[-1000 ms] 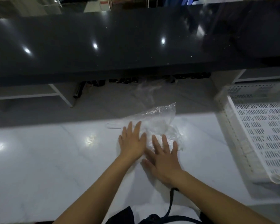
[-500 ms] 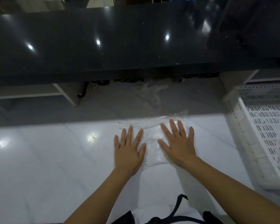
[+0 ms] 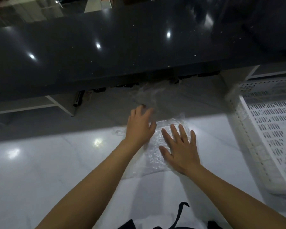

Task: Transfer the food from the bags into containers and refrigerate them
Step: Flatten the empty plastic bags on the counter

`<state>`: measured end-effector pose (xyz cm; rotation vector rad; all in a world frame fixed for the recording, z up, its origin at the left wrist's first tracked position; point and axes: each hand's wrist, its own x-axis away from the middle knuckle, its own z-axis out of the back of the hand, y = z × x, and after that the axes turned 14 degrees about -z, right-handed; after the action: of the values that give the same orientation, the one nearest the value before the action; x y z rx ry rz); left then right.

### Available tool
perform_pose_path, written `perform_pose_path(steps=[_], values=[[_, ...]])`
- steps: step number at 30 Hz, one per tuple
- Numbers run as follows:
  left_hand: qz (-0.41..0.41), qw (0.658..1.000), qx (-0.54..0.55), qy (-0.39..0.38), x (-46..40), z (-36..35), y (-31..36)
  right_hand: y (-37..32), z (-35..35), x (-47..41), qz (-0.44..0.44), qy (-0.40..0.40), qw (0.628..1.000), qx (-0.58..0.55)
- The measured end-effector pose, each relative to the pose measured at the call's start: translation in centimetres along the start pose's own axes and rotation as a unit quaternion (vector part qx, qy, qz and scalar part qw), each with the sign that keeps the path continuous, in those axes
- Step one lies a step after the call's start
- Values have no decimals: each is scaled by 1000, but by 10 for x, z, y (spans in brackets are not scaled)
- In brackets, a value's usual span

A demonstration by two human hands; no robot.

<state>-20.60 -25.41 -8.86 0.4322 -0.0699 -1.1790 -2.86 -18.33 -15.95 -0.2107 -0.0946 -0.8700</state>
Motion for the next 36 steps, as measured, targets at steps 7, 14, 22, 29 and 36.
perform_pose_path(steps=[7, 14, 22, 29, 36], values=[[119, 984, -51, -127, -54, -34, -9, -1, 3, 3, 0, 8, 1000, -17], [83, 992, 88, 24, -24, 12, 0, 0, 1, 2, 6, 5, 1000, -15], [213, 734, 588, 265, 78, 99, 33, 1, 3, 3, 17, 9, 1000, 24], [438, 544, 591, 404, 133, 42, 26, -13, 0, 7, -39, -13, 999, -4], [469, 526, 603, 374, 138, 30, 16, -35, 0, 32, -80, -34, 937, -338]])
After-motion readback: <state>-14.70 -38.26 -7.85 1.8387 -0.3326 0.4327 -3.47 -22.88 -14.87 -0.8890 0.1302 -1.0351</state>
